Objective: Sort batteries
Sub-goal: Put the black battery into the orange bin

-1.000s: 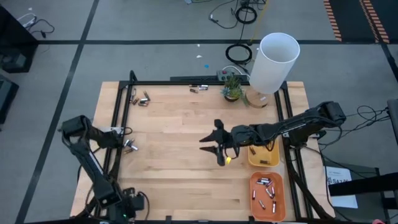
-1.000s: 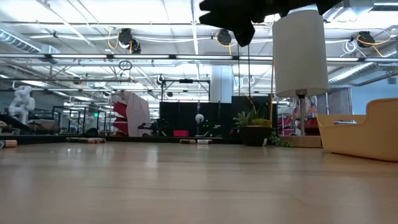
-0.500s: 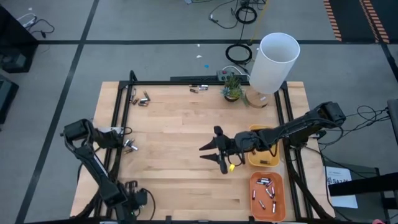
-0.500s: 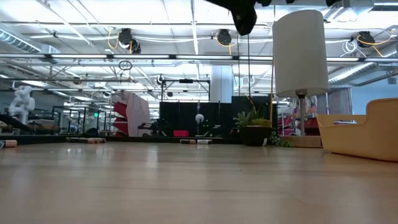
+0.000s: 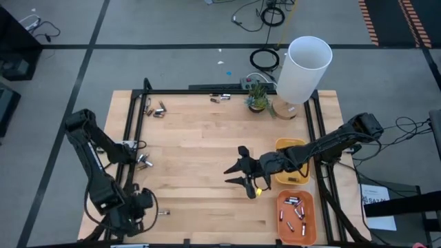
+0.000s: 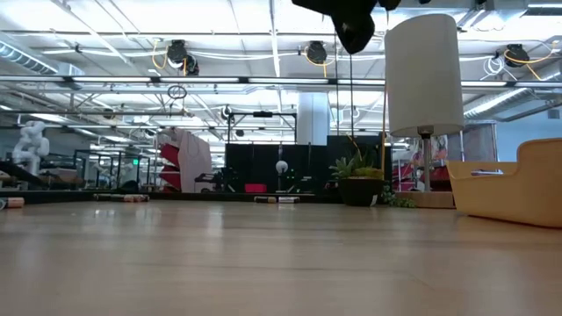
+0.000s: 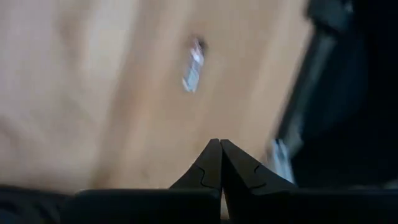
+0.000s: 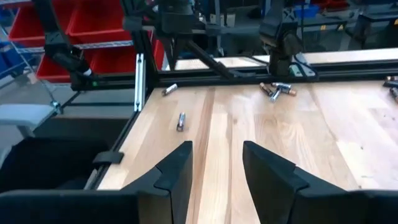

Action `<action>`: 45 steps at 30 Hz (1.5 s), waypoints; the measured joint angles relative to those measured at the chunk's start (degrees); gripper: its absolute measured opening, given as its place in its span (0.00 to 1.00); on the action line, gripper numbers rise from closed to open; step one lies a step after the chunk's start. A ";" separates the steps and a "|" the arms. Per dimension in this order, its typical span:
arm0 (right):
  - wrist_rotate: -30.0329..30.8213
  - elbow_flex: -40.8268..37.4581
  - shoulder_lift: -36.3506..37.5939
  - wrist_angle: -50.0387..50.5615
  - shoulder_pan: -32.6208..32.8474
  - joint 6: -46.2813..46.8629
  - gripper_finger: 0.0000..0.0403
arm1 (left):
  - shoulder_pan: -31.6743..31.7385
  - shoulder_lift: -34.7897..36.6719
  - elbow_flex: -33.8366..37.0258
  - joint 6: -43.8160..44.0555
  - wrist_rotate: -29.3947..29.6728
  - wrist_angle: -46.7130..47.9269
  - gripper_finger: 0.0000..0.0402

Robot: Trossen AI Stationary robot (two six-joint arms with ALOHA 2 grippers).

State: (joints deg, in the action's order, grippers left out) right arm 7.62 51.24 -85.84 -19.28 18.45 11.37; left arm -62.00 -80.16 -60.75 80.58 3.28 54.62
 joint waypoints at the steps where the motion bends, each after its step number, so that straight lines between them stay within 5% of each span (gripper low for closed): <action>1: 0.00 0.00 0.00 0.53 0.05 0.06 0.33 | -0.08 -0.30 0.15 0.06 -3.34 -0.99 0.01; 7: 0.03 0.00 0.00 4.50 0.70 1.49 0.33 | -1.18 -5.20 2.58 -4.93 -18.39 -6.05 0.03; 16: 0.02 0.00 0.00 5.43 0.69 0.54 0.33 | -0.93 -14.82 3.02 -23.31 -24.69 -7.73 0.05; 30: 0.05 0.00 0.00 3.90 0.62 -1.55 0.33 | -0.63 -22.80 2.97 -30.93 -37.30 -17.52 0.02; 41: 0.04 0.00 0.01 3.80 0.62 -1.56 0.33 | 2.16 -26.27 2.89 -37.28 -36.70 -7.68 0.02; 45: 0.04 0.00 0.00 3.62 0.62 -1.57 0.33 | 3.32 -23.58 1.85 -41.01 -31.91 -2.75 0.01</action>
State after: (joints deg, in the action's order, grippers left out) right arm 7.66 51.24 -85.84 -15.66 19.07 9.80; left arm -58.68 -103.74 -58.90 39.57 -28.64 51.87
